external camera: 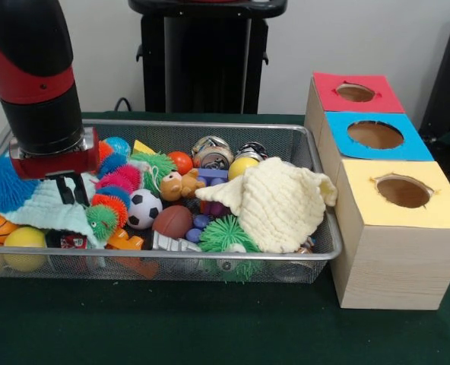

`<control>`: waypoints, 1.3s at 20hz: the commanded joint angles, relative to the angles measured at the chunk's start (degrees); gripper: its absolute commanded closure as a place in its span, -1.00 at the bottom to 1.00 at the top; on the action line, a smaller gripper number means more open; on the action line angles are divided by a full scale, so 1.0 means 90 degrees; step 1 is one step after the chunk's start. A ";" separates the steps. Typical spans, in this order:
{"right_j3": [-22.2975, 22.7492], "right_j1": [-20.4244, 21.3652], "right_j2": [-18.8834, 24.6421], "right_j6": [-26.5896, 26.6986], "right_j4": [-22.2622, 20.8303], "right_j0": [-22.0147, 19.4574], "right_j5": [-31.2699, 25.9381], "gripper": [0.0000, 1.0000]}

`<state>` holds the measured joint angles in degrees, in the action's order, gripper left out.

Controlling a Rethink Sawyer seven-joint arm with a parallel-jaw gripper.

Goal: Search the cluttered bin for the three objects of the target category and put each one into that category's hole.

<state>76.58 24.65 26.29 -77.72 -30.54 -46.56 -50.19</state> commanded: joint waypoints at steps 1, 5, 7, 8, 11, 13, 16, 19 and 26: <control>0.0182 -0.0114 0.0218 0.0822 -0.0206 0.0009 0.0091 1.00; 0.0360 0.0307 0.0235 0.0828 -0.0073 0.0000 -0.0175 1.00; 0.0562 0.0627 0.0251 0.0769 0.0037 0.0004 -0.0286 1.00; 0.0656 0.0794 0.0258 0.0746 0.0100 0.0017 -0.0377 1.00; 0.1107 0.1426 0.0299 0.0579 0.0320 0.0035 -0.0460 1.00; 0.1387 0.1835 0.0297 0.0441 0.0505 0.0064 -0.0588 1.00; 0.1693 0.2459 0.0267 0.0274 0.0870 0.0130 -0.0996 1.00; 0.1980 0.3050 0.0252 0.0148 0.1179 0.0153 -0.1121 1.00; 0.2215 0.3227 0.0143 -0.0057 0.1340 0.0263 -0.0921 1.00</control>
<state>90.01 48.29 26.28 -77.72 -21.62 -45.79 -55.14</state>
